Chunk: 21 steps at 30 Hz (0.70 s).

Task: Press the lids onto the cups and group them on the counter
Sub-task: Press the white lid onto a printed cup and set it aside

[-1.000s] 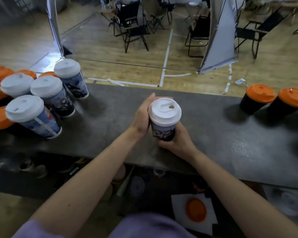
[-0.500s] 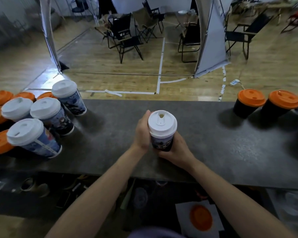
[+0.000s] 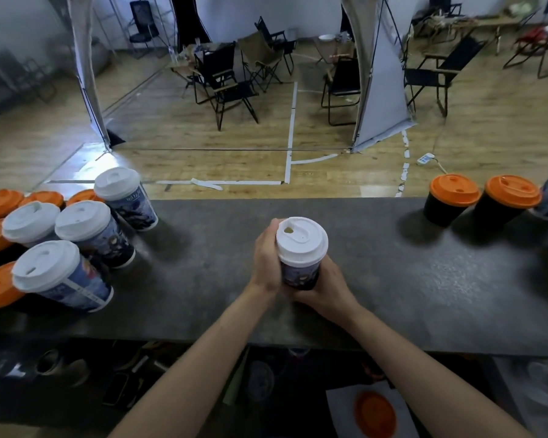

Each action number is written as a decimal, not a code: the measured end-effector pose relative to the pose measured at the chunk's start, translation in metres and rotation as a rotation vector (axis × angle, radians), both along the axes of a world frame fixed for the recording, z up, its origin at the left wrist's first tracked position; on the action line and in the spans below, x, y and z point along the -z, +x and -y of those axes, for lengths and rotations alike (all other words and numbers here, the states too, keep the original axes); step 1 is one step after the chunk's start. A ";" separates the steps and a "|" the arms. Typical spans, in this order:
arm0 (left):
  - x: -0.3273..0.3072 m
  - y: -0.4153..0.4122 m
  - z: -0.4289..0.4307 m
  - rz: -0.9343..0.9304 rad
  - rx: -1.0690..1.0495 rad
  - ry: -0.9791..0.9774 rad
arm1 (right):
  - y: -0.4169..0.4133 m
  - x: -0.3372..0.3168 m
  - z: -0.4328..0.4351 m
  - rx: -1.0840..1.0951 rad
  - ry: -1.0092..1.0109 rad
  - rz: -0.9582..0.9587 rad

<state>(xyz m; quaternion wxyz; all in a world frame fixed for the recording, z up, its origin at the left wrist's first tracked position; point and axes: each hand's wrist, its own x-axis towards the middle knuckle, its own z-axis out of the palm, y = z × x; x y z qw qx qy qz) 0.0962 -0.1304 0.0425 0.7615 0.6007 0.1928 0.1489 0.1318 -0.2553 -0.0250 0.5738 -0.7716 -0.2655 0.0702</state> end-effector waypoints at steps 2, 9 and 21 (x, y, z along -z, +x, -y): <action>-0.014 0.002 -0.008 -0.068 0.191 -0.041 | 0.001 0.002 0.002 -0.020 -0.009 -0.016; 0.006 -0.007 0.025 0.100 -0.133 0.086 | 0.006 0.004 0.003 0.004 0.024 -0.055; -0.012 -0.001 0.001 -0.075 -0.030 -0.001 | 0.006 0.006 0.002 0.044 -0.016 -0.034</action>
